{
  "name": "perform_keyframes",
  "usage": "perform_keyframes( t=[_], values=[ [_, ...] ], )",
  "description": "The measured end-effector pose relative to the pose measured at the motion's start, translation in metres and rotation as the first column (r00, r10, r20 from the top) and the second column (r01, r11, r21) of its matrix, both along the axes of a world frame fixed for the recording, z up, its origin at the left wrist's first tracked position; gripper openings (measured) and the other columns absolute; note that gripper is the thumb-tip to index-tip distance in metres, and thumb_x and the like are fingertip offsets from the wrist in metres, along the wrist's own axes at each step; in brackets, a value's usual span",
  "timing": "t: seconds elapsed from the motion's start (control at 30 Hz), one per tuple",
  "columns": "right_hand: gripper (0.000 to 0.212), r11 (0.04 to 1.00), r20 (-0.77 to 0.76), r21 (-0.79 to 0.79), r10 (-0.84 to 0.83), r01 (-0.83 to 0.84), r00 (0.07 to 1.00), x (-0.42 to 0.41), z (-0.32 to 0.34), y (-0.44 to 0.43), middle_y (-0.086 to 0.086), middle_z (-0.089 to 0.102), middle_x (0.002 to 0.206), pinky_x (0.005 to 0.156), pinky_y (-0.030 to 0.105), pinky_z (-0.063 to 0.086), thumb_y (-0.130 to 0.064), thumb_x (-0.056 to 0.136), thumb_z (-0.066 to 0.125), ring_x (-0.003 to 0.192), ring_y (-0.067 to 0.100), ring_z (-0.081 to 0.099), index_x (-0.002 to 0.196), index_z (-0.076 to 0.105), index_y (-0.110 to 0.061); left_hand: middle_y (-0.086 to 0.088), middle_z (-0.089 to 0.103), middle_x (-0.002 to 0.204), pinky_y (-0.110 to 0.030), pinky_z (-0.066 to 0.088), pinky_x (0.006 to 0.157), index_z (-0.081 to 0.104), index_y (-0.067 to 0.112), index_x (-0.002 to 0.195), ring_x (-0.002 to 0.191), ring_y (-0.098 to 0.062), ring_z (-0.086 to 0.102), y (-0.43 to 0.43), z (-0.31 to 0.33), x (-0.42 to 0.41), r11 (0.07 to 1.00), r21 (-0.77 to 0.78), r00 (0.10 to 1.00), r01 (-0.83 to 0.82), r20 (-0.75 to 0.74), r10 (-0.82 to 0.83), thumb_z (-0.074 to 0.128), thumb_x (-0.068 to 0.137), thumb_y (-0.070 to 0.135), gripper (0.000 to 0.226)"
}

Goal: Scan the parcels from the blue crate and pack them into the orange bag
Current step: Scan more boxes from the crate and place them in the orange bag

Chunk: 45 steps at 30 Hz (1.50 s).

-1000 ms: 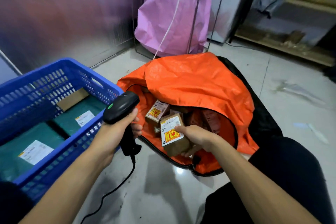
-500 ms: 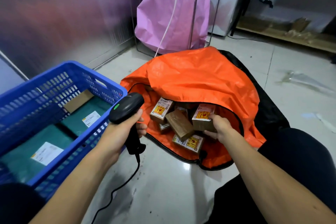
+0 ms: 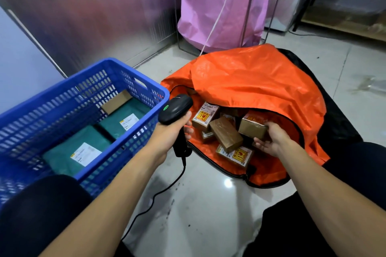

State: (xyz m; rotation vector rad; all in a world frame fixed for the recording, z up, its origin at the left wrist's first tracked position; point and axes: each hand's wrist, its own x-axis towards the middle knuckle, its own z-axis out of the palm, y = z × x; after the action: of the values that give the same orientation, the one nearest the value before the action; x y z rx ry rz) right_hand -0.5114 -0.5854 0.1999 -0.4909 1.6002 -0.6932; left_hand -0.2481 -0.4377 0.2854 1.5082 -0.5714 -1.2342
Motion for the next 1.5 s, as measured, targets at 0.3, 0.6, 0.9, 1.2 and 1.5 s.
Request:
perform_keyframes(
  t=[0.3,0.6,0.9,1.2,1.5],
  values=[
    [0.036,0.996,-0.044,0.063,-0.063,0.066,0.997,0.002,-0.011,-0.002,0.016,0.063,0.102,0.042,0.030,0.056,-0.026,0.098,0.058,0.052,0.030,0.070,0.129,0.054,-0.008,-0.013,0.070,0.089,-0.031,0.060,0.072,0.072,0.008,0.099,0.069,-0.017,0.067,-0.001,-0.005,0.002,1.000,-0.011,1.000,0.002,0.005,-0.002,0.075,0.094,0.034,0.026],
    [0.051,0.994,0.063,0.075,0.076,-0.080,0.995,0.030,-0.029,0.015,0.024,0.057,0.138,0.074,0.042,0.061,-0.044,0.102,0.053,0.095,0.035,0.074,0.142,0.047,-0.013,-0.011,0.071,0.087,-0.034,0.062,0.077,0.073,0.009,0.096,0.073,-0.020,0.068,0.000,-0.006,0.011,1.000,-0.014,1.000,-0.008,0.019,0.008,0.075,0.094,0.038,0.029],
    [0.033,0.957,0.053,-0.038,0.289,-0.288,0.956,0.069,-0.004,0.007,0.012,0.057,0.115,0.078,0.042,0.062,-0.029,0.099,0.059,0.097,0.034,0.072,0.127,0.047,-0.014,-0.011,0.070,0.080,-0.027,0.060,0.062,0.069,0.009,0.094,0.065,-0.019,0.064,0.016,0.020,0.040,0.992,-0.068,0.994,-0.105,0.009,0.106,0.070,0.097,0.036,0.027],
    [0.040,0.912,-0.090,-0.049,0.403,-0.408,0.911,0.090,-0.017,0.018,0.017,0.060,0.133,0.073,0.041,0.062,-0.019,0.099,0.061,0.093,0.031,0.071,0.133,0.054,0.002,-0.005,0.070,0.072,-0.028,0.057,0.067,0.070,0.011,0.092,0.058,-0.016,0.062,0.057,0.053,0.102,0.953,-0.111,0.959,-0.283,-0.008,0.284,0.070,0.097,0.029,0.019],
    [0.012,0.758,0.006,-0.250,0.623,-0.602,0.782,0.173,0.030,0.045,0.010,0.068,0.119,0.085,0.041,0.059,-0.017,0.100,0.060,0.096,0.030,0.073,0.107,0.062,-0.008,-0.007,0.070,0.075,-0.032,0.055,0.067,0.072,0.009,0.096,0.062,-0.020,0.061,0.098,0.062,0.145,0.919,-0.150,0.930,-0.364,-0.012,0.367,0.073,0.095,0.025,0.017]
  ],
)
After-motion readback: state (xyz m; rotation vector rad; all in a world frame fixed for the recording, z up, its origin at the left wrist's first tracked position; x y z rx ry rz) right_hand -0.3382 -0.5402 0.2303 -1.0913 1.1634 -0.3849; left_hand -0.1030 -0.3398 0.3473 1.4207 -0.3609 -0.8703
